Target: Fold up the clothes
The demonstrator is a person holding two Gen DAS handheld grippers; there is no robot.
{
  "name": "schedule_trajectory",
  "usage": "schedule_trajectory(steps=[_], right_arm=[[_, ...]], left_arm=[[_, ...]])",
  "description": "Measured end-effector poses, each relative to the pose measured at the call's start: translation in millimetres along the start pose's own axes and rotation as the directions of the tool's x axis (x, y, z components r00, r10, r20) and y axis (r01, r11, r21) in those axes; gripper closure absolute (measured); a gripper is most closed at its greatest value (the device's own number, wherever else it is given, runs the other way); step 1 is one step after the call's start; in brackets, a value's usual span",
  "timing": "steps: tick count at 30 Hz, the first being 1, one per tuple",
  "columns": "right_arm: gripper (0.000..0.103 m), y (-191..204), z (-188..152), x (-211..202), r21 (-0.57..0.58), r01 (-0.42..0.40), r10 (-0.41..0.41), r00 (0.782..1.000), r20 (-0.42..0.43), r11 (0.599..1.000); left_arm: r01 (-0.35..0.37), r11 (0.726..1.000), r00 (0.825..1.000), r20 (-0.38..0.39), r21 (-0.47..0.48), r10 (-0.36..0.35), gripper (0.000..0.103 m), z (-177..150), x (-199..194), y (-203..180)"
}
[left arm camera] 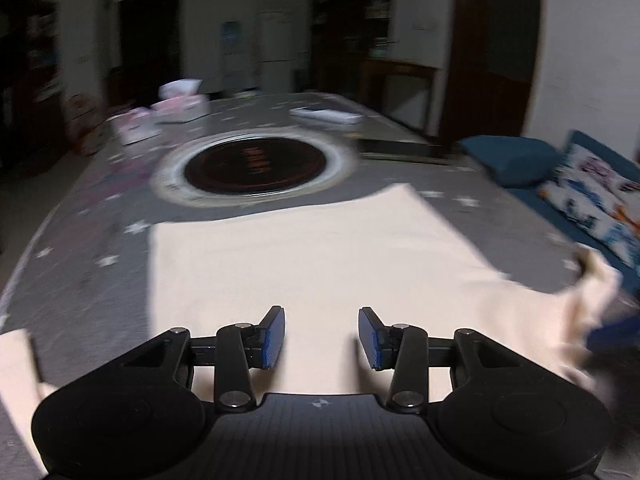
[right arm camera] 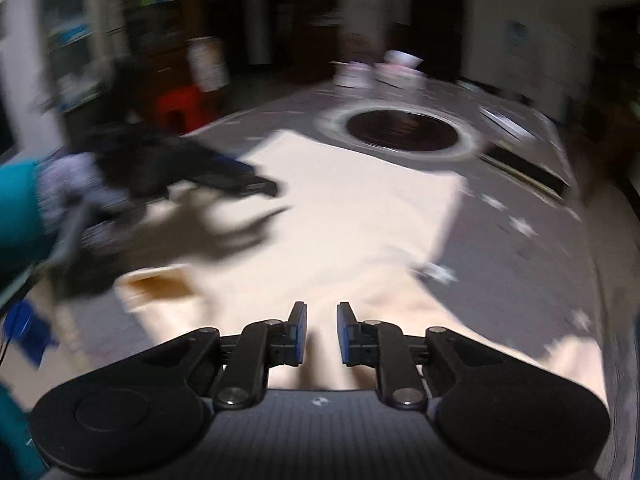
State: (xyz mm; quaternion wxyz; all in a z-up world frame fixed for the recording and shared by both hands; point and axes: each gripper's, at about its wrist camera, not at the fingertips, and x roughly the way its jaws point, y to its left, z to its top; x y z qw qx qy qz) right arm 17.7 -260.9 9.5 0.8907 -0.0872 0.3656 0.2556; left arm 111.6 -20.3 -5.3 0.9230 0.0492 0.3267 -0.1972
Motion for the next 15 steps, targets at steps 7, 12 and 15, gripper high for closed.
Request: schedule_trajectory(steps=[7,12,15], right_arm=[[0.086,-36.8,-27.7,-4.3,0.110,0.132,-0.123,0.989,-0.084,0.985],[0.080,-88.0,-35.8,-24.7,0.287,0.238,-0.231,0.971,-0.059,0.928],[0.062,-113.7,-29.6,-26.6,0.354,0.290,-0.294,0.955,-0.042,0.889]], left_arm=[[0.156,0.985,0.987,-0.037,0.076,-0.153,0.059,-16.6,-11.4,-42.6],[0.228,0.968,0.973,-0.058,0.103,-0.223,0.059,-30.0,-20.1,-66.2],[0.235,0.964,0.972,-0.061,0.122,-0.229,0.059,-34.5,-23.9,-74.9]])
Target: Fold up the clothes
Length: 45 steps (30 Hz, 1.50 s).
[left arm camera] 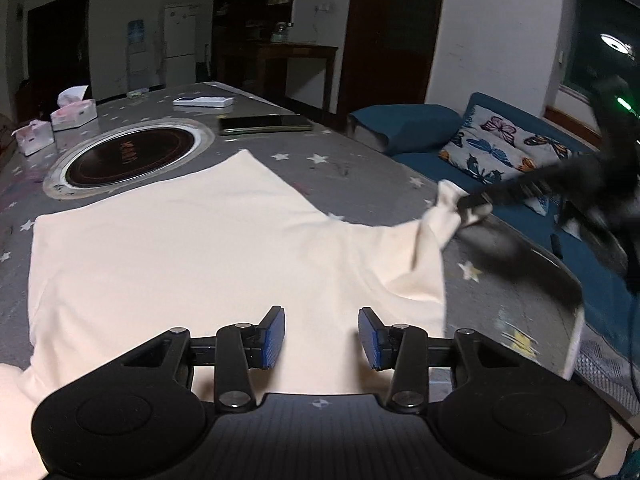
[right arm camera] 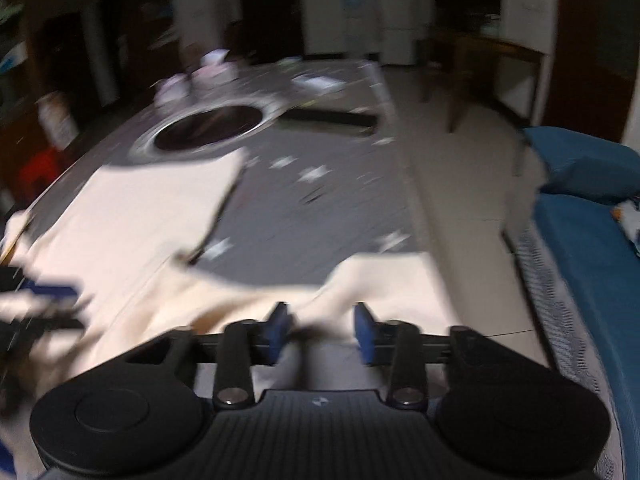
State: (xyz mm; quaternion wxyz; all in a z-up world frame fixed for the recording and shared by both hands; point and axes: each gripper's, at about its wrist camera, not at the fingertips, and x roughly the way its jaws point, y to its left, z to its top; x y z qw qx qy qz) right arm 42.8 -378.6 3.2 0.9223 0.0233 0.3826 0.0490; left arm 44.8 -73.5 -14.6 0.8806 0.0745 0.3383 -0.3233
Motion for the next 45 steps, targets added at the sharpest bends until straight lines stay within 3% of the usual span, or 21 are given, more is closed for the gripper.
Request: schedule_trajectory(steps=[5,9,11,14,17,21,24,27,30,33,36,40,45], right_arm=[[0.055,-19.3,15.7,14.3,0.097,0.004,-0.005,1.000,0.006,0.995],[0.059,-16.6,18.2,32.5,0.083,0.023,-0.021,0.999,-0.028,0.996],[0.083,-11.6,17.6,40.0,0.047,0.046,-0.044,0.998,-0.045,0.998],[0.097,-3.5,19.8,41.0,-0.027,0.081,-0.082,0.997,-0.011,0.996],[0.098,-1.2,24.9,12.9,-0.022,0.057,-0.054,0.989,0.138,0.998],[0.098,-12.5,9.9,-26.0,0.018,0.066,-0.068,0.956,0.287,0.998],[0.098,-32.7,-9.1,-29.1,0.071,0.157,-0.170,0.957,0.237,0.985],[0.095,-54.4,-25.5,-21.6,0.158,0.244,-0.264,0.957,0.119,0.957],[0.094,-48.1,-24.9,-25.2,0.129,0.192,-0.211,0.965,0.154,0.973],[0.085,-32.6,-12.6,-16.9,0.077,0.101,-0.113,0.978,0.174,0.992],[0.081,-19.8,0.4,10.1,0.034,0.050,-0.054,0.990,0.134,0.998],[0.080,-27.9,8.8,49.6,0.054,0.050,-0.053,0.997,0.063,0.997],[0.078,-34.8,19.6,68.2,0.044,0.138,-0.141,0.989,0.055,0.989]], left_arm=[[0.007,1.000,1.000,-0.016,0.016,-0.007,0.058,-4.2,1.1,-7.0],[0.015,1.000,0.999,-0.029,0.020,-0.014,0.058,-7.0,3.5,-11.5],[0.019,1.000,0.999,-0.033,0.021,-0.019,0.057,-8.6,3.6,-12.5],[0.019,1.000,0.999,-0.036,0.024,-0.019,0.056,-10.6,4.9,-11.4],[0.025,0.999,0.999,-0.034,0.022,-0.024,0.056,-11.1,3.4,-10.8],[0.033,0.999,0.999,-0.029,0.031,-0.032,0.051,-12.4,3.9,-12.1],[0.038,0.998,0.999,-0.028,0.045,-0.036,0.048,-12.9,4.3,-14.1],[0.044,0.998,0.999,-0.030,0.048,-0.043,0.048,-12.8,3.8,-14.6],[0.043,0.998,0.999,-0.032,0.045,-0.042,0.048,-13.1,2.6,-14.9],[0.038,0.998,0.999,-0.035,0.040,-0.036,0.048,-13.6,1.4,-15.9],[0.035,0.999,0.999,-0.037,0.031,-0.034,0.048,-14.6,-0.7,-15.9],[0.033,0.999,0.999,-0.041,0.015,-0.032,0.047,-16.0,-4.3,-14.7],[0.028,0.999,0.999,-0.028,-0.028,-0.029,0.047,-18.2,-15.9,-9.5]])
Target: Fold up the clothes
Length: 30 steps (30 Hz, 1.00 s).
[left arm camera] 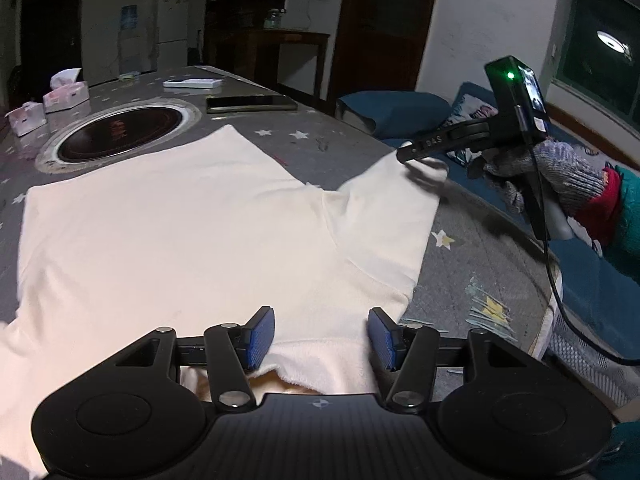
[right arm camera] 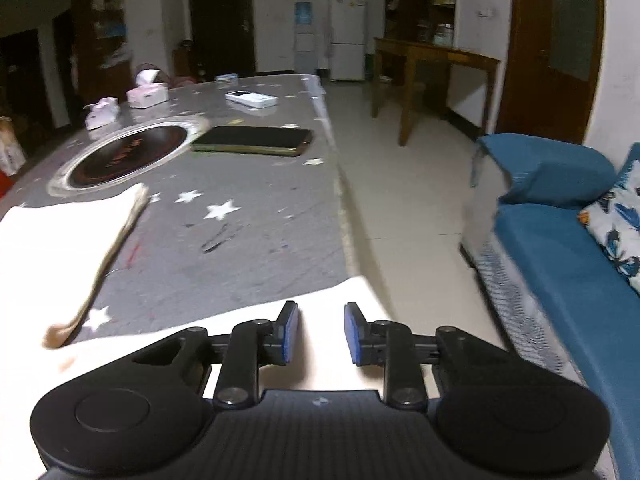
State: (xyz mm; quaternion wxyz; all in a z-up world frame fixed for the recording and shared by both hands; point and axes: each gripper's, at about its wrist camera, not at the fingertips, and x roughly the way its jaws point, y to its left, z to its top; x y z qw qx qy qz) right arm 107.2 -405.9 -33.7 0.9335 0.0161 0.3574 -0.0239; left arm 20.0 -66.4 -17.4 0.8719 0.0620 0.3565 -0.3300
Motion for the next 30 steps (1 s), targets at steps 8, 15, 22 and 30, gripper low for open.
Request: schedule_trajectory(steps=[8,15,22,30], right_arm=[[0.064,44.2,-11.5,-36.0,-0.129,-0.206,0.208,0.978,0.002,0.970],[0.058,75.3,-30.5,-34.6,-0.192,-0.249,0.242,0.969,-0.057,0.949],[0.051,79.3,-29.3,-33.9,-0.187,-0.247,0.238,0.969,-0.068,0.951],[0.045,77.9,-29.3,-32.2,-0.183,-0.246,0.236,0.969,-0.071,0.952]], left_arm=[[-0.074,0.991,0.994,0.067,-0.107,0.082,0.047,-8.3,-36.0,32.4],[-0.192,0.941,0.969,0.097,-0.278,0.226,0.047,-18.7,-70.2,90.3],[-0.313,0.850,0.934,0.024,-0.424,0.355,0.048,-36.3,-78.9,150.8],[-0.673,0.593,0.692,-0.093,-0.442,0.716,0.048,-60.3,-92.7,175.8]])
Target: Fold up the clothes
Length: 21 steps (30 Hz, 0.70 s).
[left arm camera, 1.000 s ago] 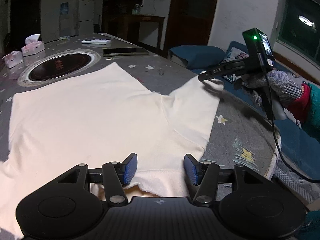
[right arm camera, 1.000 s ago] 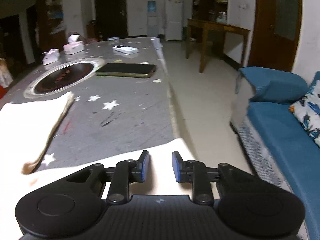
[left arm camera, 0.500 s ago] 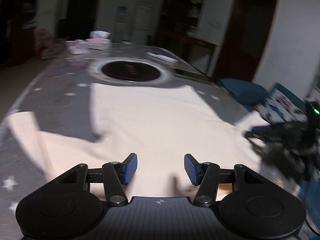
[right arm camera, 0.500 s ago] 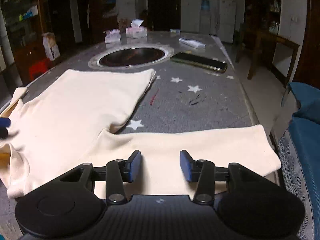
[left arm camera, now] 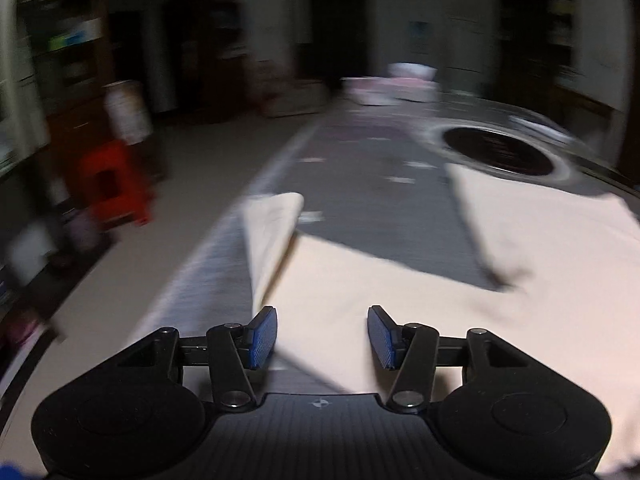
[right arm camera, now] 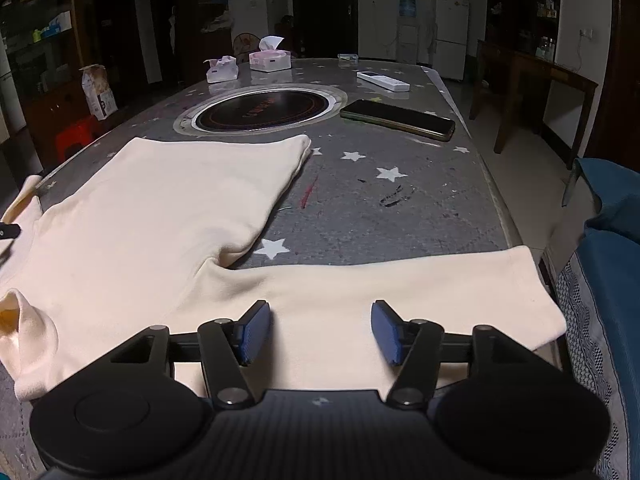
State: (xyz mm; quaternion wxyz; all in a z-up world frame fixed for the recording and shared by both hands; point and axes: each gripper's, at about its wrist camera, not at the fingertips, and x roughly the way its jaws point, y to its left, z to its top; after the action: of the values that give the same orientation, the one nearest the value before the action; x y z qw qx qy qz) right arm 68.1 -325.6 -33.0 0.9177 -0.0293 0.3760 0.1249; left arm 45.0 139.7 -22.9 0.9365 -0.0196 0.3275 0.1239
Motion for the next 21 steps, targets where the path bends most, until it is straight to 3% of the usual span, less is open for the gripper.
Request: schedule_trajectory(steps=[1,5,8,14,21], right_arm=[[0.044,-0.1,-0.1,0.0,0.000,0.000,0.000,1.000,0.000,1.000],[0.041,-0.2,0.3,0.9,0.001,0.004,-0.004,1.000,0.001,1.000],[0.040,-0.2,0.5,1.9,0.003,0.005,-0.005,1.000,0.002,1.000],[0.039,-0.2,0.4,3.3,0.006,0.007,-0.007,1.000,0.004,1.000],[0.035,-1.2,-0.4,2.9,0.006,0.009,-0.009,1.000,0.008,1.000]], left_arm=[[-0.033,0.999,0.999,-0.006,-0.036,0.033,0.048,1.0,1.6,8.7],[-0.042,0.993,0.999,-0.026,-0.111,0.039,0.048,4.9,-1.7,25.6],[-0.029,0.996,1.000,0.004,-0.086,0.029,0.048,8.8,-8.3,18.0],[0.027,1.000,1.000,-0.004,-0.016,-0.027,0.048,20.6,17.3,-3.7],[-0.060,0.998,0.998,-0.012,-0.020,0.059,0.046,24.4,31.9,6.6]])
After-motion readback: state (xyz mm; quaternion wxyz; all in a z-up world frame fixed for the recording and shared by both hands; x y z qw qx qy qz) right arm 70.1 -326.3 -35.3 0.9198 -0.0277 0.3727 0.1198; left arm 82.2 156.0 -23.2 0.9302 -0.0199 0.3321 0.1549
